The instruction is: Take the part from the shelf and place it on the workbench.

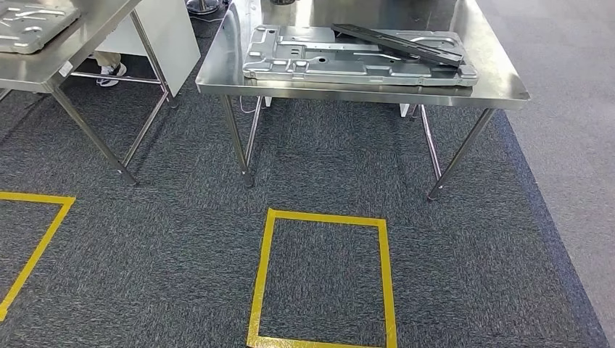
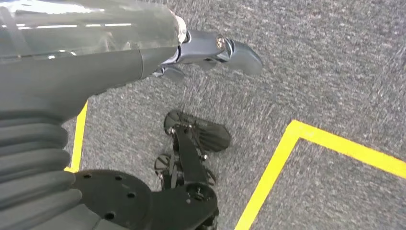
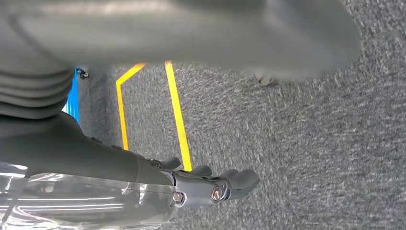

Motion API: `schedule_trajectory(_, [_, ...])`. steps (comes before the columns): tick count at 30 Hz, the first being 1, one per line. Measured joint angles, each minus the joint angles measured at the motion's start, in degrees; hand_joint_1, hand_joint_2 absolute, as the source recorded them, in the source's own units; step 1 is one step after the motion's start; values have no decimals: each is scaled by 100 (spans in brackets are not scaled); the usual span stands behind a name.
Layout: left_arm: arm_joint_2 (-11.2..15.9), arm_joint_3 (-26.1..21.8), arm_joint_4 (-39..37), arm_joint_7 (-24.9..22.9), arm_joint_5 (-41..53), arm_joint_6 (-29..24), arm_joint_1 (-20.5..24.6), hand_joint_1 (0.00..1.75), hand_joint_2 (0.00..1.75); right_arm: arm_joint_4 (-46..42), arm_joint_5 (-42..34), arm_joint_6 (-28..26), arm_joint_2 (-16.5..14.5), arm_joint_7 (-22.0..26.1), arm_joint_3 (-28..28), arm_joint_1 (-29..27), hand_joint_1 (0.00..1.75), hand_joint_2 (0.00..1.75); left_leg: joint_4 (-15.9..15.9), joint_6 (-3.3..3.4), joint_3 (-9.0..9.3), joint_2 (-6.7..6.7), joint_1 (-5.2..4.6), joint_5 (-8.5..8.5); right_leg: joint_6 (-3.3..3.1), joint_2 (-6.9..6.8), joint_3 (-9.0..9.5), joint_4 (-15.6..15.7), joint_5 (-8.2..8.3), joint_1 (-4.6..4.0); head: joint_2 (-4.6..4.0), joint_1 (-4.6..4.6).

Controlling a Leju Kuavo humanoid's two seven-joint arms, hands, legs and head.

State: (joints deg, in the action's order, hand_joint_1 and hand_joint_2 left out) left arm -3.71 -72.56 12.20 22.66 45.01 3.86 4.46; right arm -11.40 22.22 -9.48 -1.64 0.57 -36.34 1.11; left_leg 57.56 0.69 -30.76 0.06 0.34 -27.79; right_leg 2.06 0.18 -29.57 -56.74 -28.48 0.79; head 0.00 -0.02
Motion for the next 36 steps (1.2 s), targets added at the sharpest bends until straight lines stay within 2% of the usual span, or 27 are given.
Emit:
schedule_trajectory(3, [-1, -45, 0, 7, -14, 32, 0, 0, 175, -1, 1, 14, 0, 1, -1, 1, 0, 175, -4, -12, -1, -1, 8, 7, -13, 0, -9, -8, -2, -7, 0, 2])
schedule_trajectory(7, [2, 70, 1, -19, -173, 105, -29, 0, 175, -3, -67, 117, 0, 19, 31, -12, 0, 175, -5, -24, -6, -2, 16, 14, -19, 0, -15, -15, -1, -10, 0, 2])
schedule_trajectory(11, [26, 534, 23, -178, -519, 108, -123, 0, 175, -26, -240, 199, 2, 20, 219, -57, 0, 175, -5, -25, -8, -2, 24, 15, -20, 0, -17, -15, -1, -7, 0, 3])
schedule_trajectory(12, [33, 657, 35, -224, -608, 102, -147, 0, 131, -38, -284, 215, 2, 20, 276, -72, 0, 175, -5, -25, -9, -2, 23, 15, -20, 0, -17, -15, -1, -6, 0, 2])
schedule_trajectory(15, [51, 1087, 86, -379, -908, 61, -227, 0, 0, -90, -434, 266, 2, 20, 480, -127, 0, 44, -4, -25, -11, -2, 23, 15, -20, 0, -17, -15, -1, -4, 0, 3])
schedule_trajectory(16, [59, 1238, 106, -430, -1006, 46, -254, 0, 0, -109, -482, 288, 3, 20, 550, -146, 0, 0, -3, -25, -11, -2, 23, 15, -20, 0, -17, -15, 0, -4, 0, 4])
schedule_trajectory(36, [202, 4361, 533, -1419, -2908, -186, -788, 0, 0, -583, -1425, 640, 38, 2, 2120, -529, 0, 0, -2, -25, -16, -2, 22, 15, -23, 0, -23, -14, 2, -4, 0, 3])
